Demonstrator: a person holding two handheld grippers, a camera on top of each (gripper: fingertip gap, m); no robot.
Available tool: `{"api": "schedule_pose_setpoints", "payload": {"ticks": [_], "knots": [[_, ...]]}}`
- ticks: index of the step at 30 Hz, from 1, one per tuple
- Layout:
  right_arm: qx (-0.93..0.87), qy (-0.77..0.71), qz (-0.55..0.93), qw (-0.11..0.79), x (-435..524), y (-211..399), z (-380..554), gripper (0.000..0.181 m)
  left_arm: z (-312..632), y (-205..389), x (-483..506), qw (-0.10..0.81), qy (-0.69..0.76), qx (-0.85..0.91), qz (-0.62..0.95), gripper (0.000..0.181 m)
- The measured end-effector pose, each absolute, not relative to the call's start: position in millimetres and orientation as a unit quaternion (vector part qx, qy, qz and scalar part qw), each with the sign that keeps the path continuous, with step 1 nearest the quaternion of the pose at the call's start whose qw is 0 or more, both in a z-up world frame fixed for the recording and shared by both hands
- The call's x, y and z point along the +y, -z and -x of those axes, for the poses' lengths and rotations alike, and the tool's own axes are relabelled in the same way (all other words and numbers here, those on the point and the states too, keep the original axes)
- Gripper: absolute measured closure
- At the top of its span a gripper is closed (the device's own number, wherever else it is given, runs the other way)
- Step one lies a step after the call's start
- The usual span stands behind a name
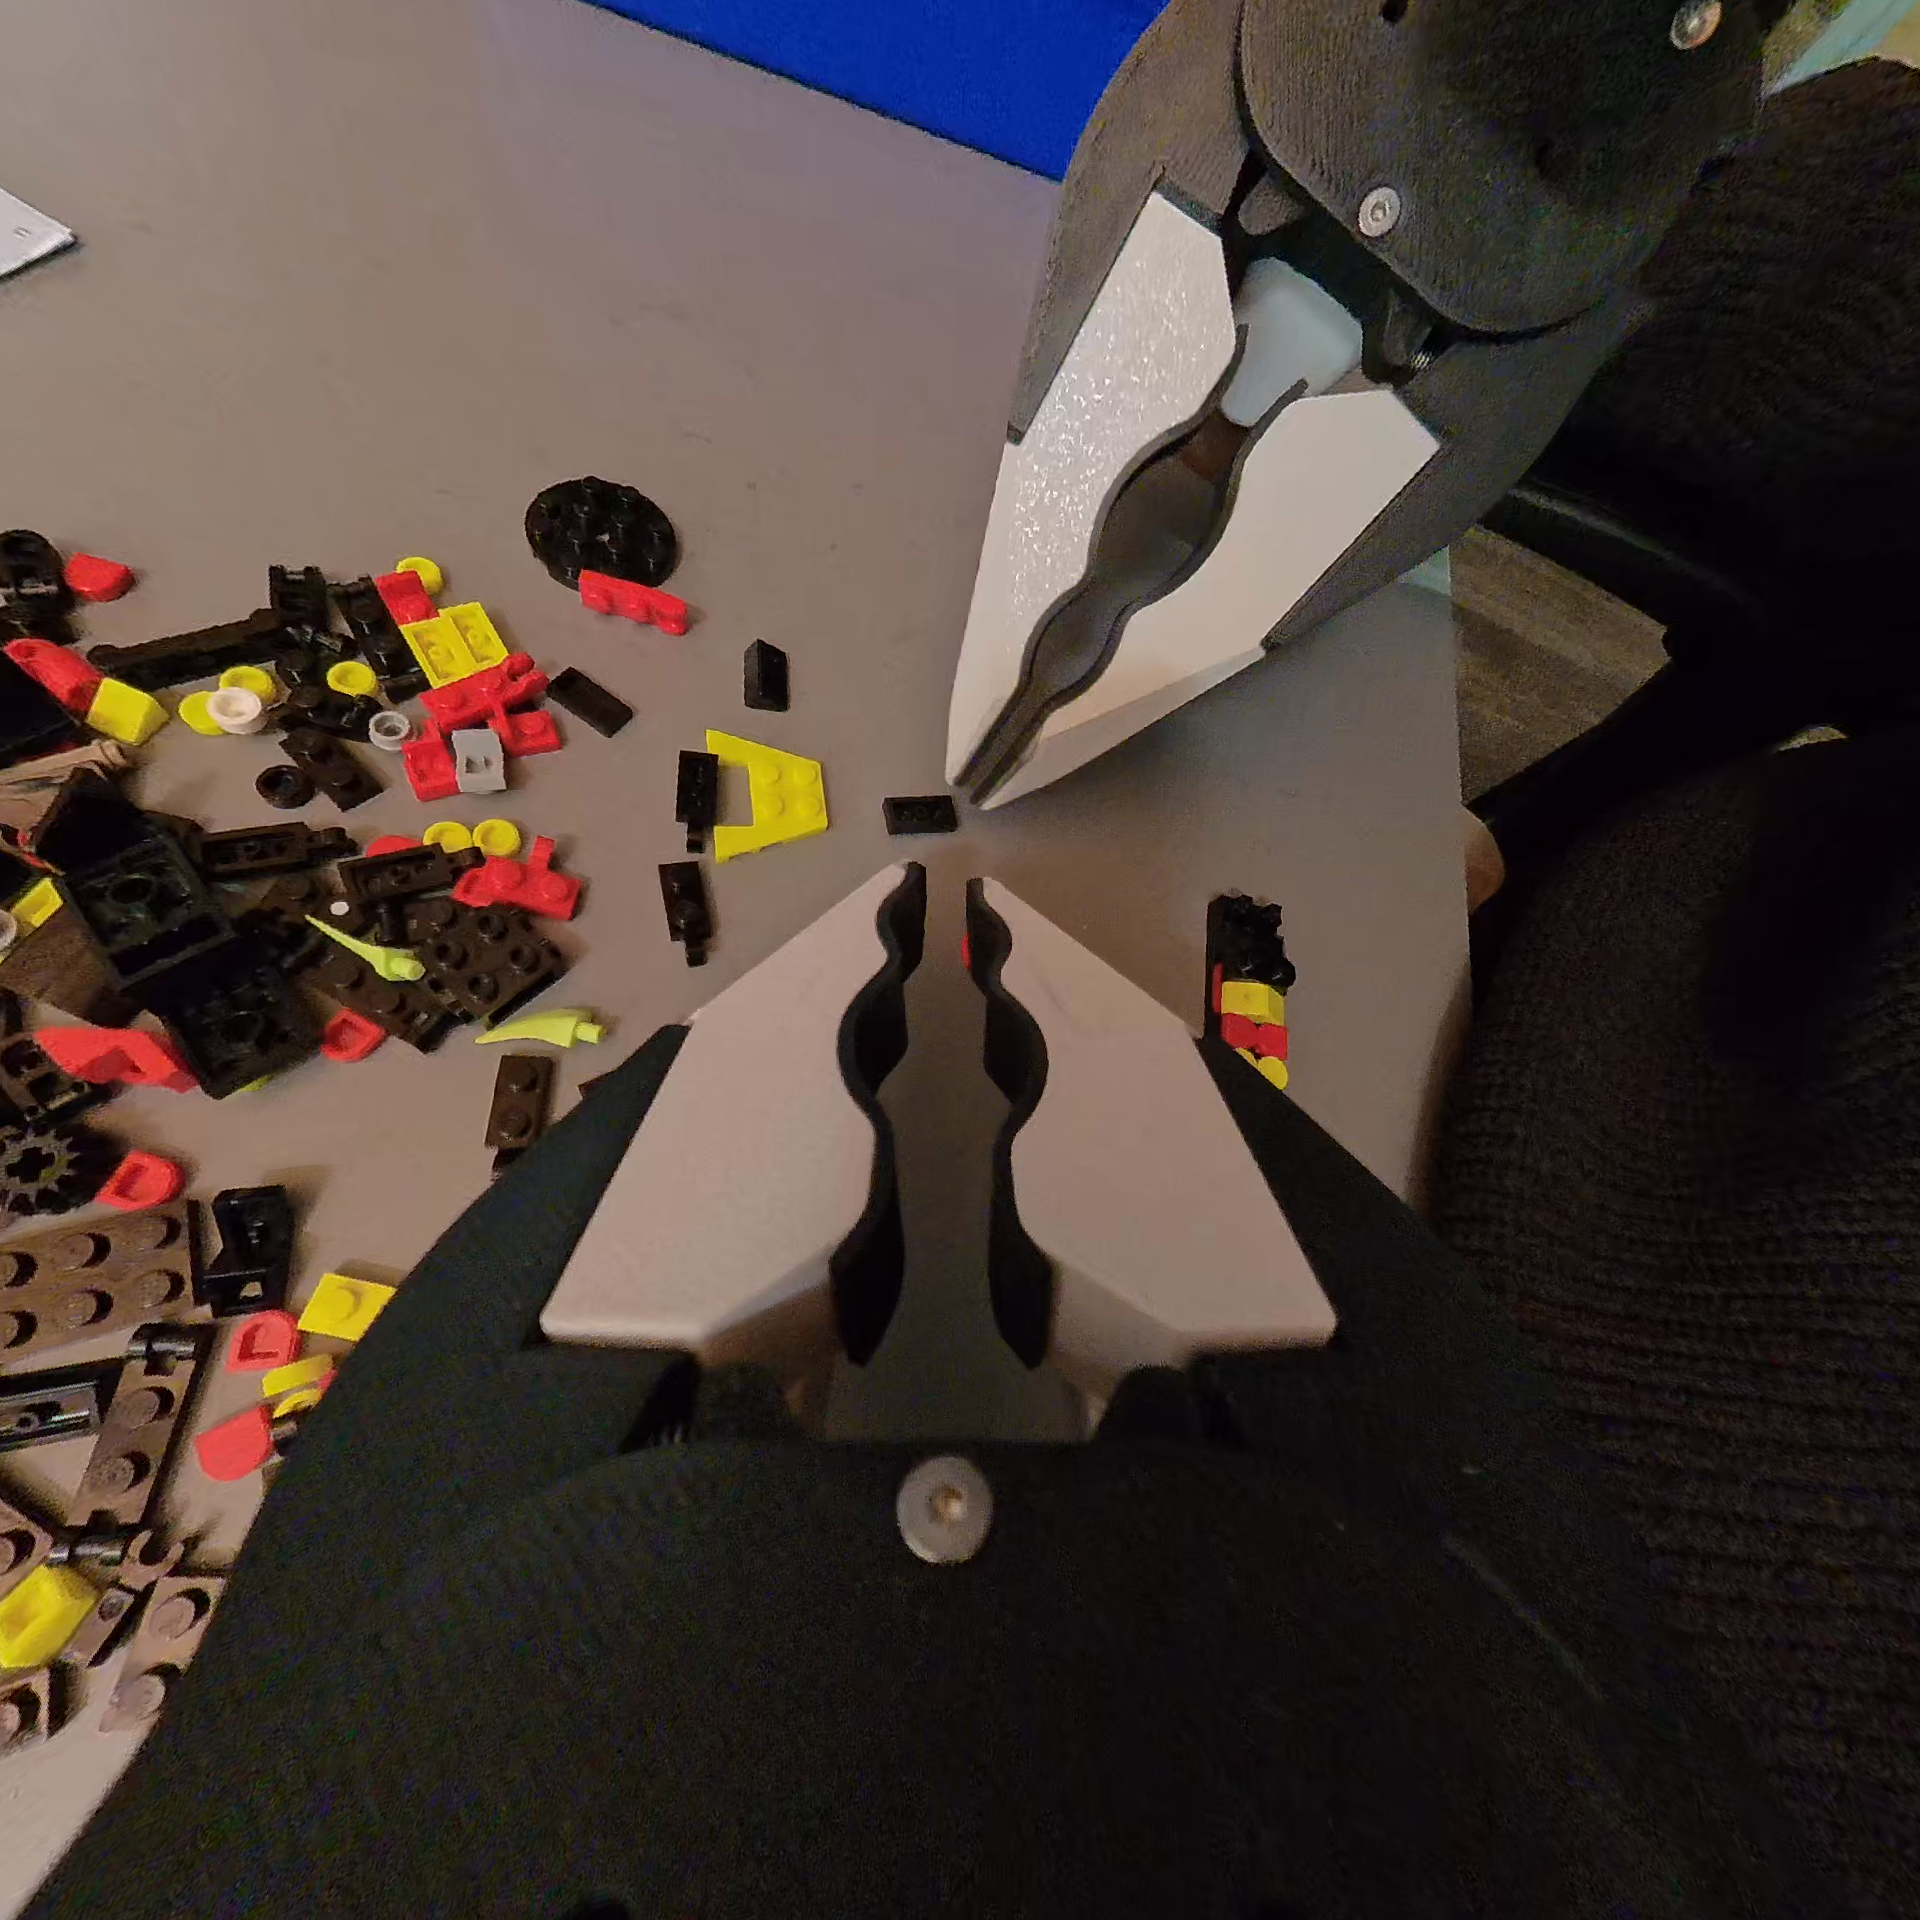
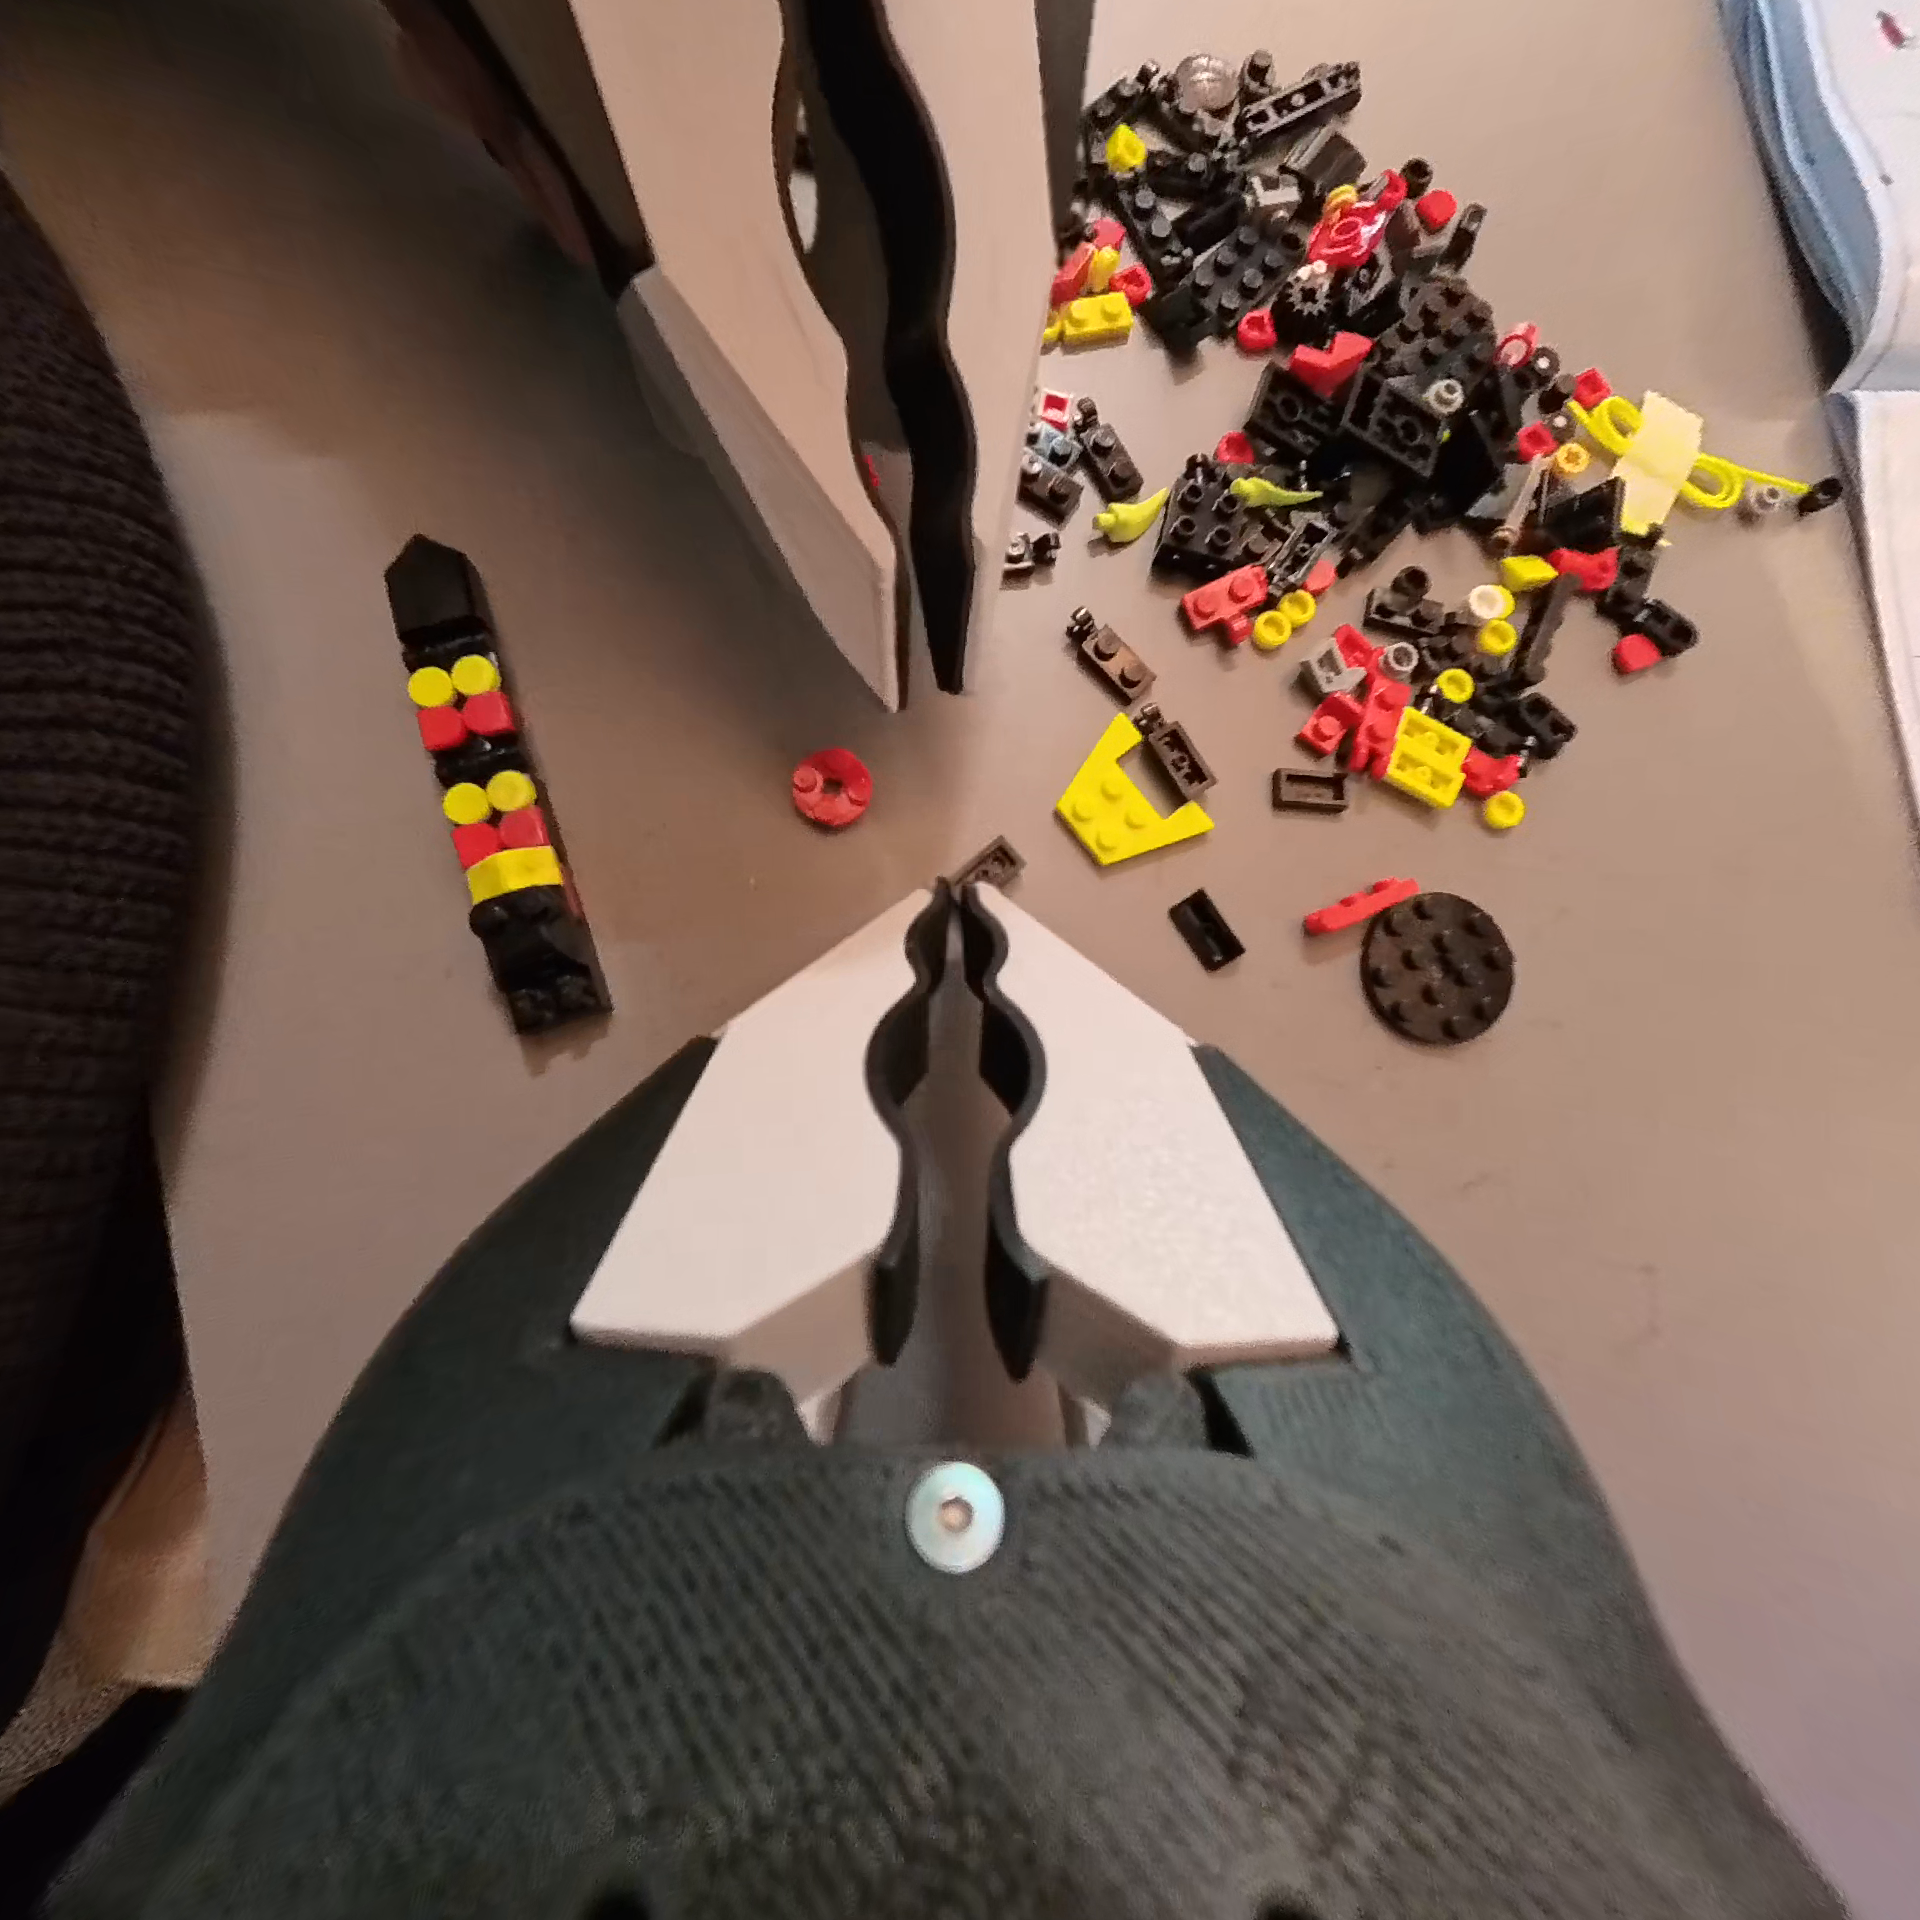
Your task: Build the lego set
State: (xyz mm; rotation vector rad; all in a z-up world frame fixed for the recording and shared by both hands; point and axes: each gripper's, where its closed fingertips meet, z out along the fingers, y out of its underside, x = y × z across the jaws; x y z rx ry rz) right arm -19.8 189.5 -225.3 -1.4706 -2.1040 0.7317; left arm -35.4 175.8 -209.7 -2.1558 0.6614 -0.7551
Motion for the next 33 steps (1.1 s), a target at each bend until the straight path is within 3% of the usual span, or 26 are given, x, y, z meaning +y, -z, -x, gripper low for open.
{"api": "schedule_pose_setpoints", "payload": {"ticks": [6,21,29,33], "knots": [[-0.768,-0.264,0.538,0.226,187.5,229.4,21.1,0.17,34.7,210.6,175.6,0.371,0.293,0.26,0.842,0.176],[-0.771,-0.257,0.54,0.219,186.5,234.2,22.2,0.176,34.7,211.1,175.6,0.372,0.286,0.262,0.843,0.176],[-0.77,-0.268,0.538,0.217,181.2,233.7,27.4,0.167,35.9,211.6,176.0,0.375,0.278,0.264,0.844,0.176],[-0.77,-0.26,0.539,0.222,183.6,234.2,28.2,0.179,36.7,211.8,176.2,0.376,0.276,0.264,0.845,0.176]]}}
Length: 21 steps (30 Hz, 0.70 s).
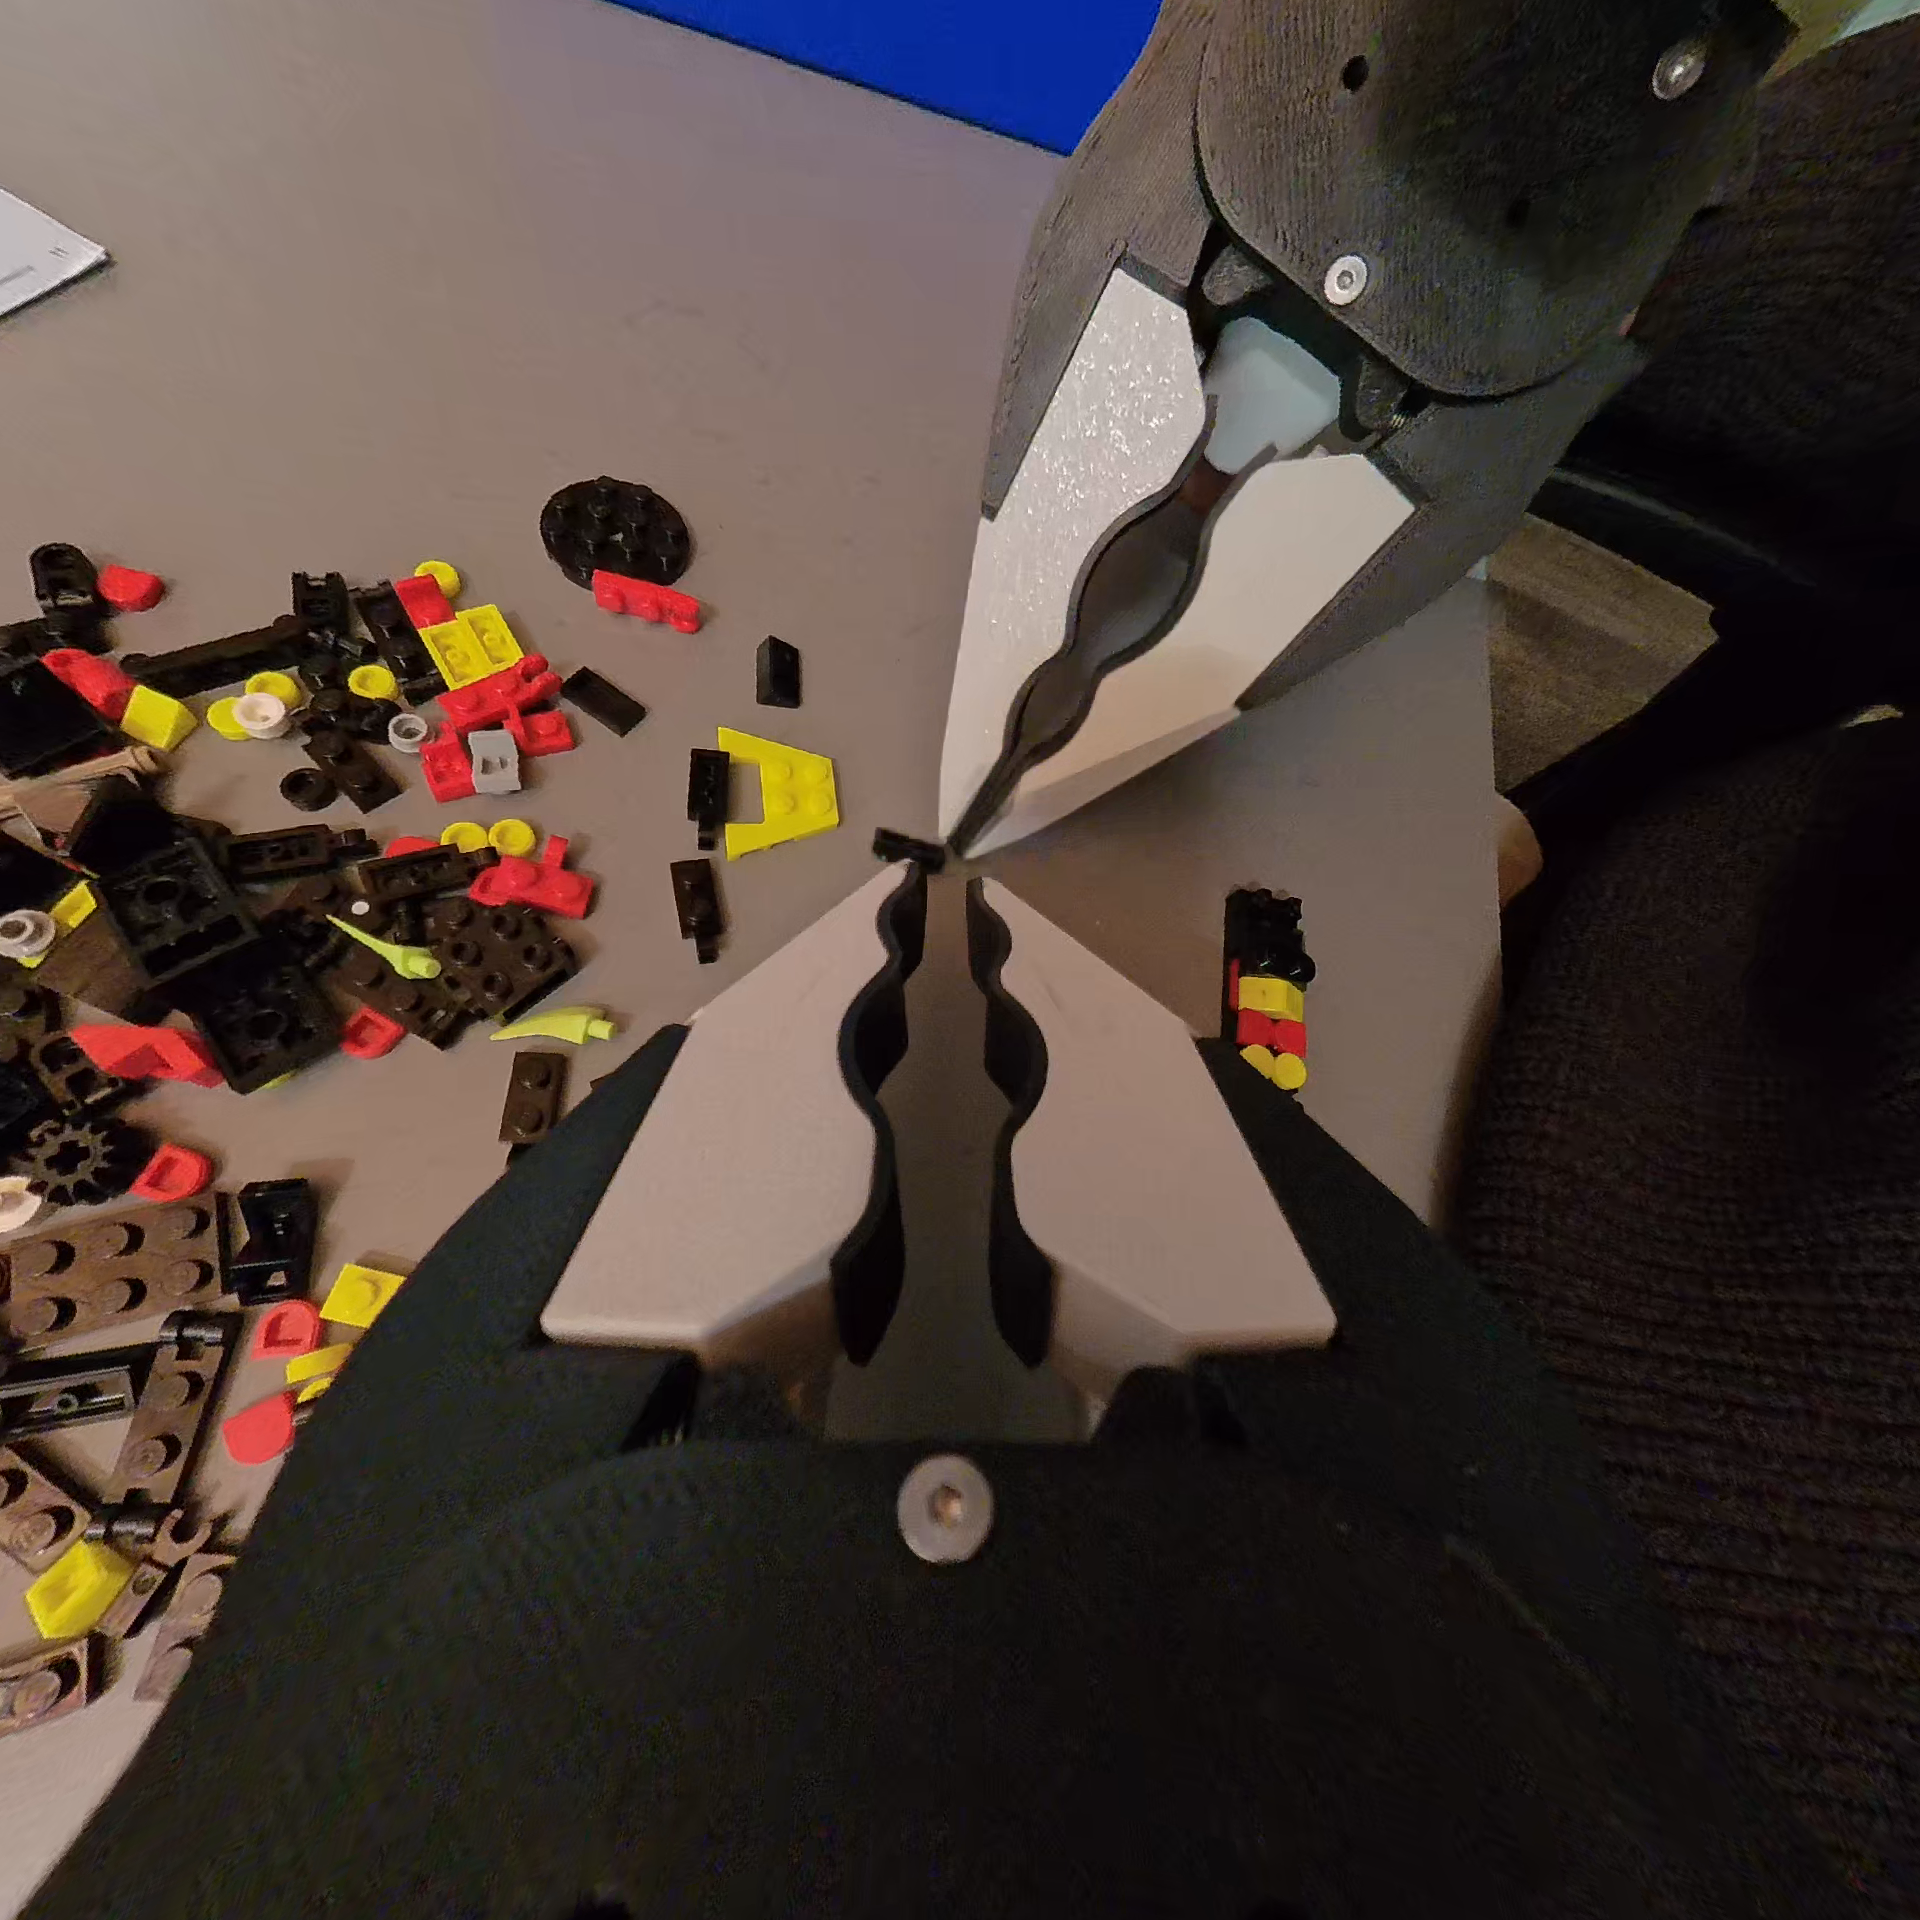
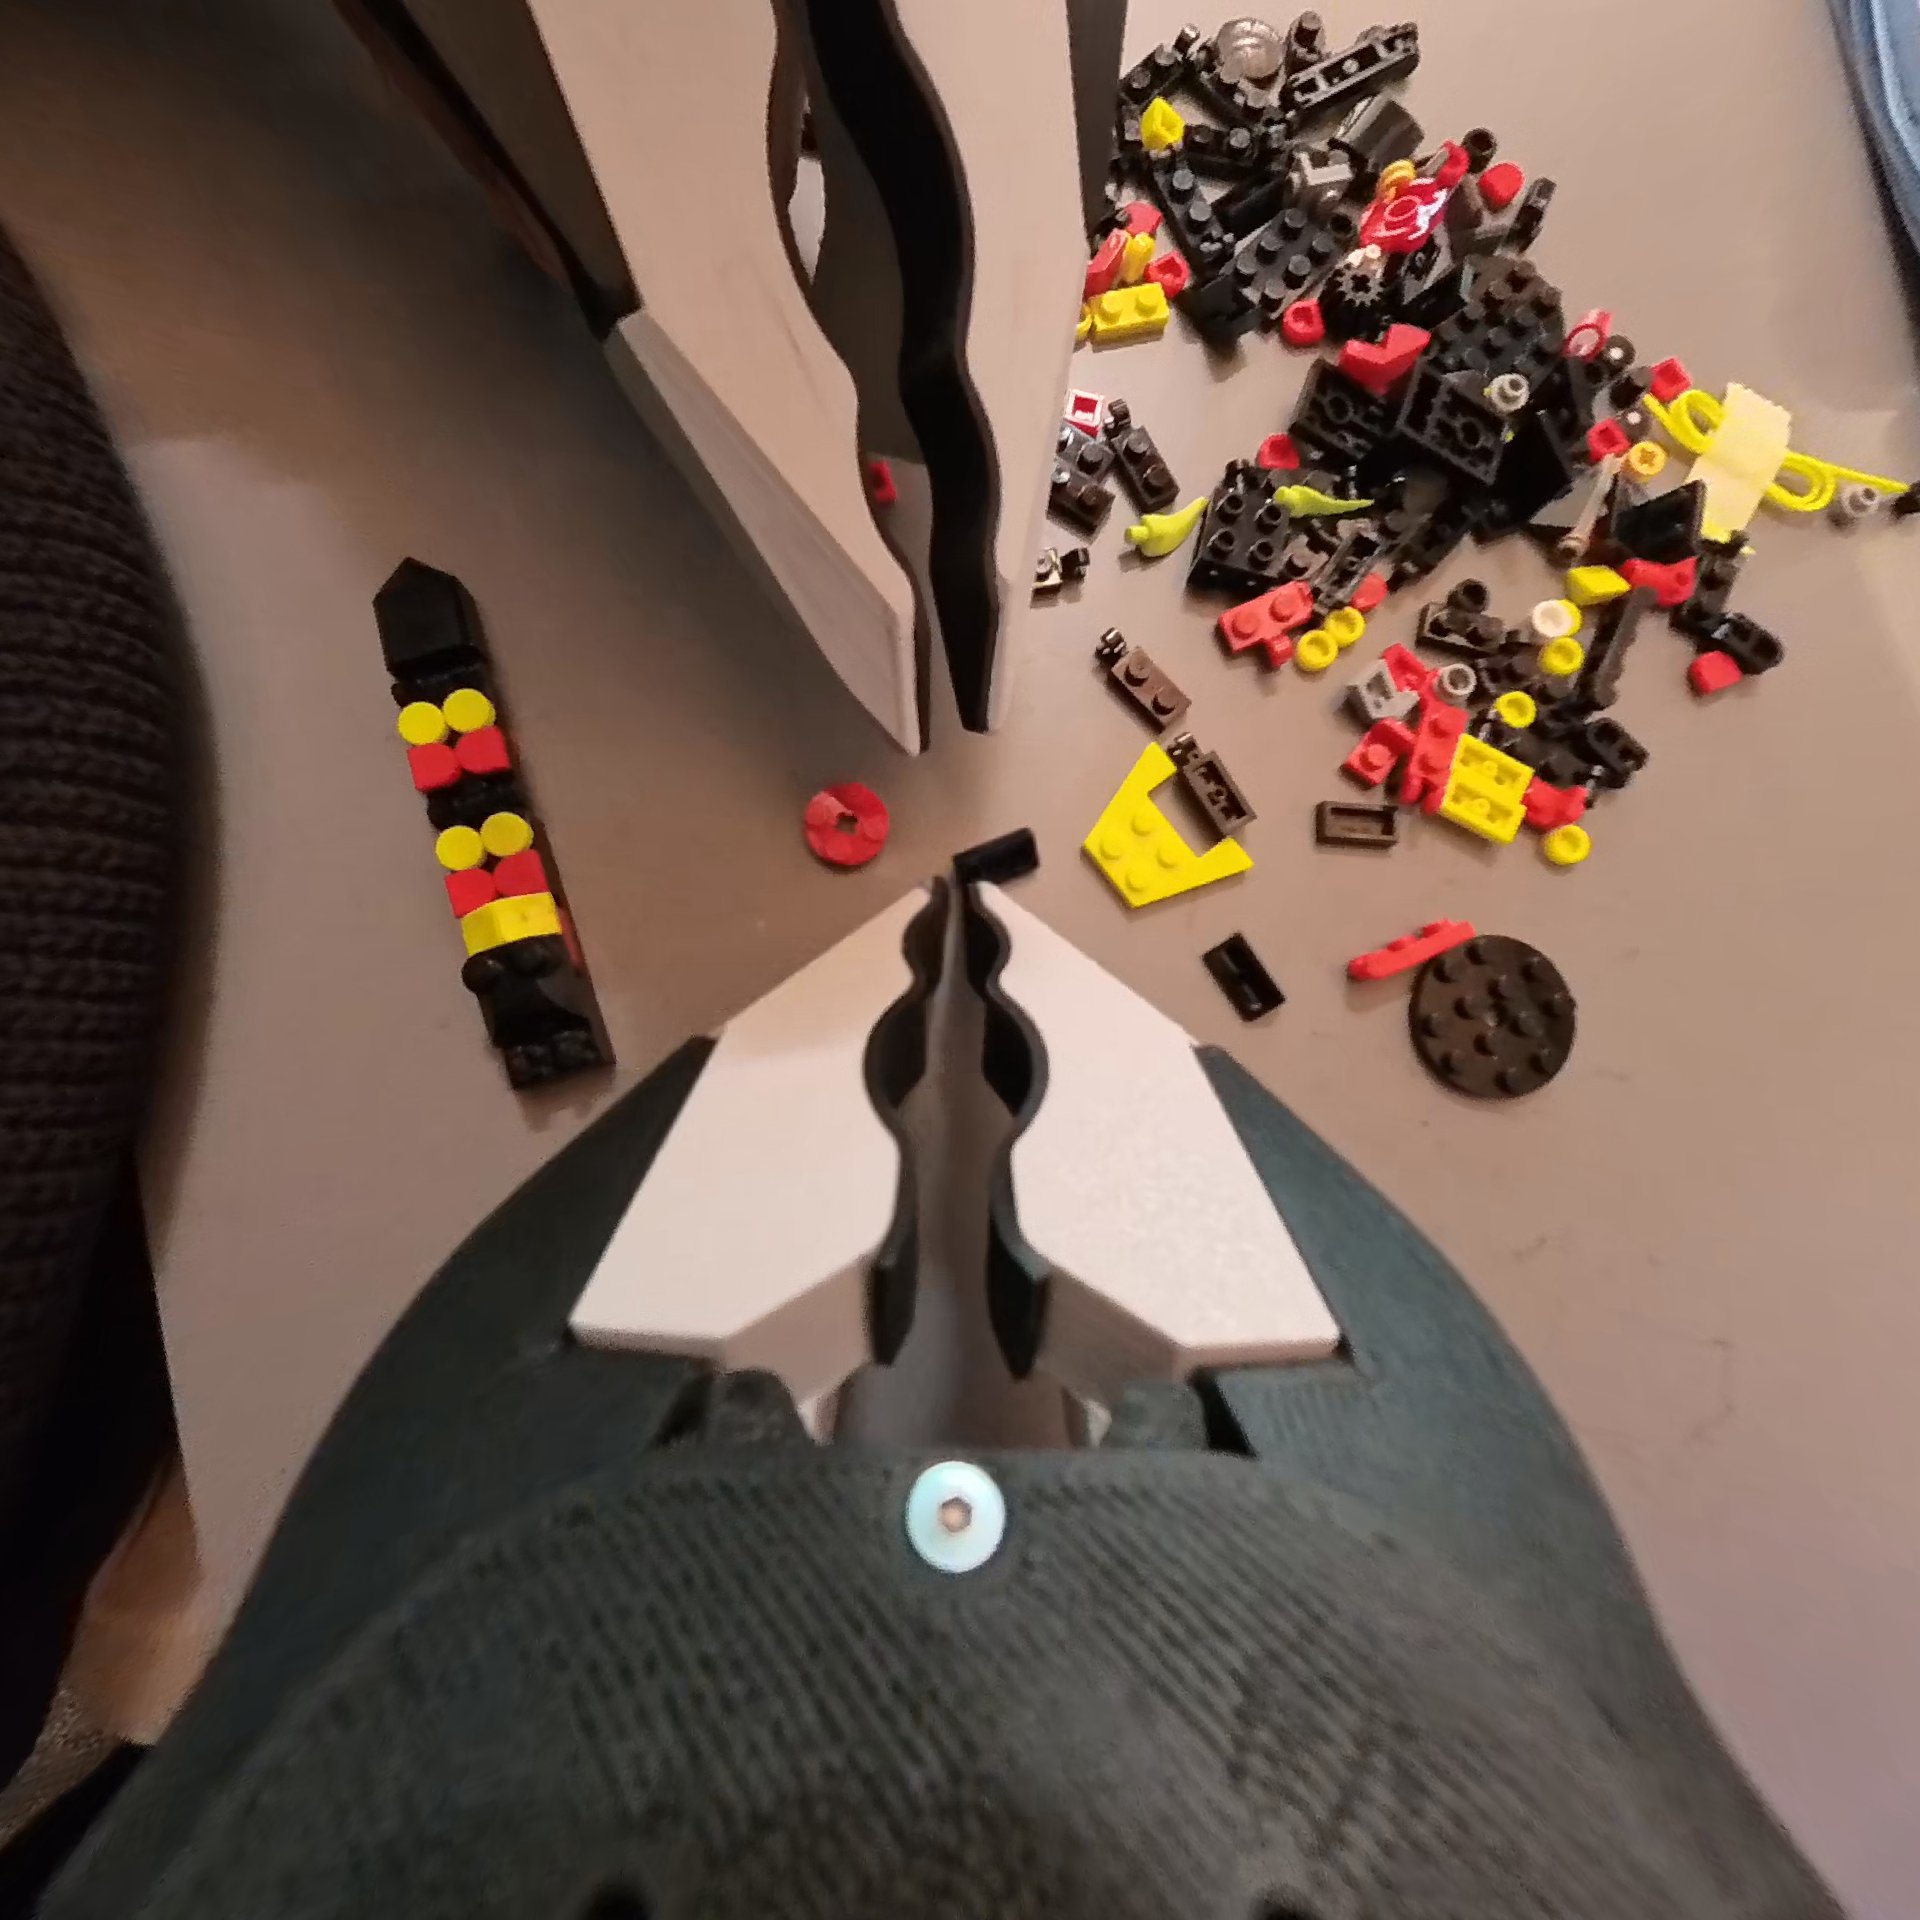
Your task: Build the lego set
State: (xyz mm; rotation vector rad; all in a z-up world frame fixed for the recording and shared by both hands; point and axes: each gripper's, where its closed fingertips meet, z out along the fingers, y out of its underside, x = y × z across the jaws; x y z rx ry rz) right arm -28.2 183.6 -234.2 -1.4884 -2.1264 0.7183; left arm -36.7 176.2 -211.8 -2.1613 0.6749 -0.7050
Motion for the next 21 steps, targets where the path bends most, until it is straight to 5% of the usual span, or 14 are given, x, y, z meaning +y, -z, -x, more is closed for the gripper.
{"api": "schedule_pose_setpoints", "payload": {"ticks": [7,12,21], "knots": [[-0.759,-0.276,0.543,0.228,186,228,29,0.18,37,214,177,0.374,0.271,0.265,0.847,0.176],[-0.762,-0.275,0.539,0.231,184,229,34,0.161,39,214,178,0.374,0.271,0.262,0.848,0.176],[-0.761,-0.294,0.54,0.204,180,235,41,0.164,40,214,179,0.375,0.268,0.261,0.848,0.176]]}}
